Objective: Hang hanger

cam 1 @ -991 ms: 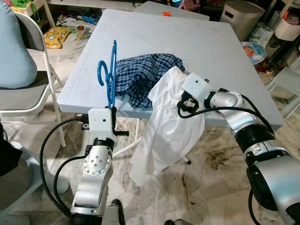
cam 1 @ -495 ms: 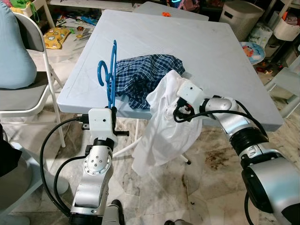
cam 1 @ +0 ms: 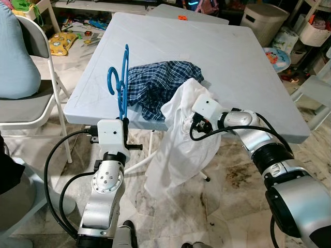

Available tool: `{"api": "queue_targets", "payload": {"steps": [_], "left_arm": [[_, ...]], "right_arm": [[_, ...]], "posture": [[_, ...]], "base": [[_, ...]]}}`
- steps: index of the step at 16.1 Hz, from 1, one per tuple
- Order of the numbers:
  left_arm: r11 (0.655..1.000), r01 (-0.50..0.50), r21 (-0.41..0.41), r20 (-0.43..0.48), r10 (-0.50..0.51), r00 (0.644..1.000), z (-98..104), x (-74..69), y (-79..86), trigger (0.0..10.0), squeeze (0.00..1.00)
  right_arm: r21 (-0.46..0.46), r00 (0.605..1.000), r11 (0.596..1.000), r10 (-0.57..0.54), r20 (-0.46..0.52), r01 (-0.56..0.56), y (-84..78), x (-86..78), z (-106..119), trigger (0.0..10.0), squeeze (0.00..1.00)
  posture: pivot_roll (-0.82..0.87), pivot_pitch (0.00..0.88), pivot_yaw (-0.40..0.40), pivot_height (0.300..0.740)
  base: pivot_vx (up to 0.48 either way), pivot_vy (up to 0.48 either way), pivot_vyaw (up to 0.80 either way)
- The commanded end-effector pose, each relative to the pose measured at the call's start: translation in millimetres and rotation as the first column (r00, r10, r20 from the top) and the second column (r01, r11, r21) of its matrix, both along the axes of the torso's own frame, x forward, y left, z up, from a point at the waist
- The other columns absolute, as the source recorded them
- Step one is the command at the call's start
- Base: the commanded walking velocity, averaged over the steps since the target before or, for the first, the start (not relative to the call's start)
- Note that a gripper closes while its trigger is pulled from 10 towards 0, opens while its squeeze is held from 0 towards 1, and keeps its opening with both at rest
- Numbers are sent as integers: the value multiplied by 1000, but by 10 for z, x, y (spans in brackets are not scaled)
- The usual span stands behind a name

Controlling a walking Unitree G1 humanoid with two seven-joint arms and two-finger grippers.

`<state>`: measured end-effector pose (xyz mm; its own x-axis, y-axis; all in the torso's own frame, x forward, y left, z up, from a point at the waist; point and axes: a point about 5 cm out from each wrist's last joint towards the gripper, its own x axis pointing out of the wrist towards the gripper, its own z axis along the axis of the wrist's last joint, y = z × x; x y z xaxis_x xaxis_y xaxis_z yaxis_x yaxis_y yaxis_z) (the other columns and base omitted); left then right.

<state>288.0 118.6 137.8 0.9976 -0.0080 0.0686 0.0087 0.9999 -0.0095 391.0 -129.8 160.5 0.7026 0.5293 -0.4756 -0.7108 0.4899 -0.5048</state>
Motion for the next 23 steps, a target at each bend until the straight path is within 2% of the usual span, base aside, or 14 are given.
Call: {"api": "queue_targets", "payload": {"steps": [1,9,11,13,15,21,23], "left_arm": [[1000,19,0,1,-19,1000,16,-1,-39,10000,0],[1000,18,-3,-1,-18,1000,12,-4,-41,10000,0],[999,41,-21,12,-41,999,42,-10,-49,10000,0],[998,52,-37,38,-51,998,91,-18,-16,10000,0],[998,57,-33,49,-55,997,122,18,35,10000,0],[997,53,-51,37,-52,998,130,93,60,10000,0],[999,4,-40,22,-3,1000,112,111,76,10000,0]], "right_arm": [[-35,998,999,-25,-66,22,-67,-56,-187,0,0],[-8,997,997,-72,-37,72,-73,-27,-165,0,0],[61,992,990,-124,-1,124,-64,16,-89,0,0],[200,975,963,-202,87,181,-59,70,60,0,0],[286,963,934,-250,104,212,-96,71,92,0,0],[368,942,888,-326,81,276,-242,3,-26,0,0],[386,939,877,-336,72,285,-252,-9,-40,0,0]], "posture": [[25,132,-68,740],[23,133,-70,740],[23,133,-70,740],[31,128,-65,740],[40,113,-52,740],[29,93,-28,740],[30,87,-27,740]], "base": [[0,0,0],[0,0,0],[0,0,0],[133,0,0],[426,0,0],[464,0,0],[0,0,0]]}}
